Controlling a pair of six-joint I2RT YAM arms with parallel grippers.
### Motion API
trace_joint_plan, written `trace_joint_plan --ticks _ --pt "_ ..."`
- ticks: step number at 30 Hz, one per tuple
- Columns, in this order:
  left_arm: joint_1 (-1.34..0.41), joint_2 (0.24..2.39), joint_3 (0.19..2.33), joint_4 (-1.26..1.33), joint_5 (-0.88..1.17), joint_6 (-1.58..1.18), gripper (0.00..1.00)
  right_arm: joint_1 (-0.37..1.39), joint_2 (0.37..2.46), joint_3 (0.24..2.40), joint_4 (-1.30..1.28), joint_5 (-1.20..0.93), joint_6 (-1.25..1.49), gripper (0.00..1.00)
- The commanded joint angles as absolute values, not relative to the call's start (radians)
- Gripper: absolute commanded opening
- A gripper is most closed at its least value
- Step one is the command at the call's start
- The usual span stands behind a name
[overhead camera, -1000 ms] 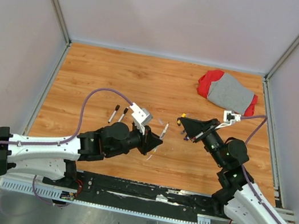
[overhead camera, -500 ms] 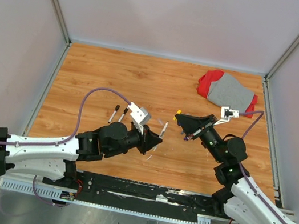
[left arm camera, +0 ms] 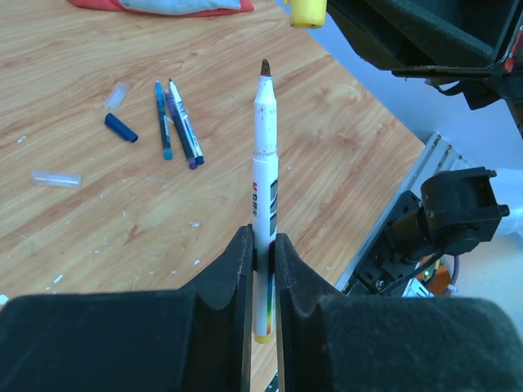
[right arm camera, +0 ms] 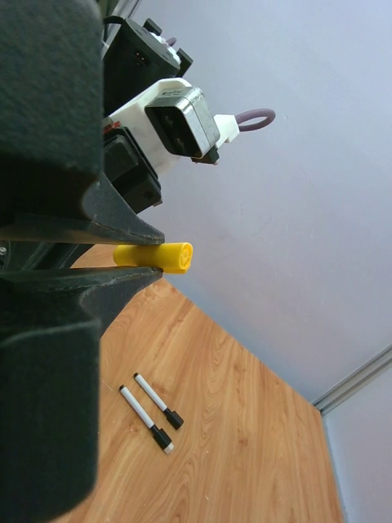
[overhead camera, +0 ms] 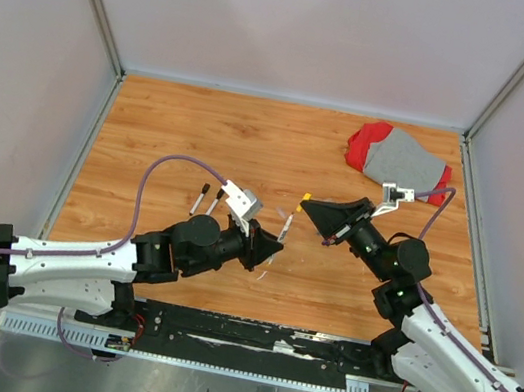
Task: Insert the pens into the pen caps
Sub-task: Insert the pen cap onto the pen.
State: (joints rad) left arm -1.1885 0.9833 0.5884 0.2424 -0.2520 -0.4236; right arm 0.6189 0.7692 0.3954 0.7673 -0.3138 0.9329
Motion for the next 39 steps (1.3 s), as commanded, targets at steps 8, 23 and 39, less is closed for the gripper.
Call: trace_joint_plan --ticks 8,23,39 --pt "-1.198 0.967 0.582 0.294 -0.257 -0.407 0.01 0.603 0.79 0.417 0.785 -0.369 0.939 0.01" --pt "-1.198 0.983 0.586 0.297 -0.245 -0.407 0.0 0.607 0.788 0.41 0.804 -0.332 0.945 0.0" --pt "-1.198 0.992 0.587 0.294 -0.236 -0.408 0.01 0.609 0.785 0.42 0.776 -0.315 0.933 0.01"
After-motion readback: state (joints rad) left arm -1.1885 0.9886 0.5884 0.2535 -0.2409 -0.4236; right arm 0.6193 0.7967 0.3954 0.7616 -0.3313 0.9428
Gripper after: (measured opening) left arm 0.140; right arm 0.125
